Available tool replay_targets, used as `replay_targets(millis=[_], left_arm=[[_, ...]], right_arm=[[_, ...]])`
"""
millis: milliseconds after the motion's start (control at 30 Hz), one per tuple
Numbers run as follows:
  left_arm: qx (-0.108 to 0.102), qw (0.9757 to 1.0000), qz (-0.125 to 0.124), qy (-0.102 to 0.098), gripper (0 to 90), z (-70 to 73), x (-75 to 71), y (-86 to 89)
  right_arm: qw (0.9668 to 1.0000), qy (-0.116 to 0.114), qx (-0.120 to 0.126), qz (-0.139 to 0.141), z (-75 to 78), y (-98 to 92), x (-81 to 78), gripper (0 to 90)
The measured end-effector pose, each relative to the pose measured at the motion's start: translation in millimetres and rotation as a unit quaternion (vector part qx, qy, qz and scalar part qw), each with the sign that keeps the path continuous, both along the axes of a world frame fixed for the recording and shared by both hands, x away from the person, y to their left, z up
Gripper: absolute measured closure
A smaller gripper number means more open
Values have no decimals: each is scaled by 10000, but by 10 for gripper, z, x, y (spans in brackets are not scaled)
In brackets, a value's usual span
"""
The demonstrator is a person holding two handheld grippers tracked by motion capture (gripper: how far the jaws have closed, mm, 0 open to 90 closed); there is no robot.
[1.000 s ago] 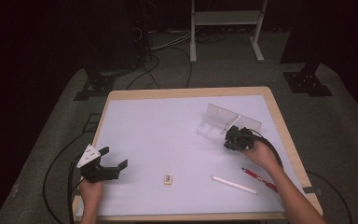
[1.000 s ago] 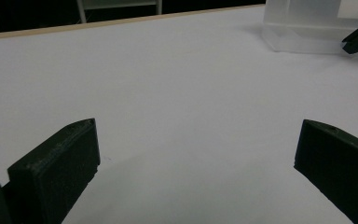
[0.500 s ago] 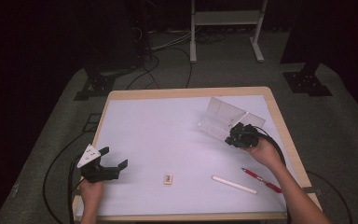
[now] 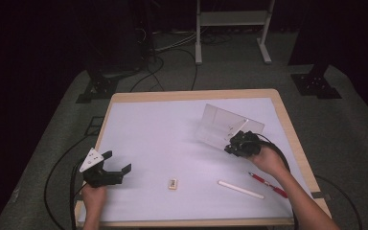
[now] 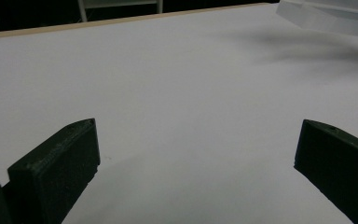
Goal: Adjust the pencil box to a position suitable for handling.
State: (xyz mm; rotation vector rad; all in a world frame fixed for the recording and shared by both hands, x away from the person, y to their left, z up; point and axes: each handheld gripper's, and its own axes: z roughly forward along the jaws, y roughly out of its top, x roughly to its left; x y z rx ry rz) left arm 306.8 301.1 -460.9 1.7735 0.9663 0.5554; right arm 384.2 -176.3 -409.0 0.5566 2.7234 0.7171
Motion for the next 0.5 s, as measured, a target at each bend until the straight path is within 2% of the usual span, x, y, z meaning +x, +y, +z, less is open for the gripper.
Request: replay_targets(millis=[33,500], left_arm=[[1,10000,3,-1,0,1,-1,0],[-12,10000,-14,-2,0,1,-2,4]], right_arm=[[9999,-5,-23,113,6,54,-33,856],[9979,65,-62,640,-20,394,-183,855]])
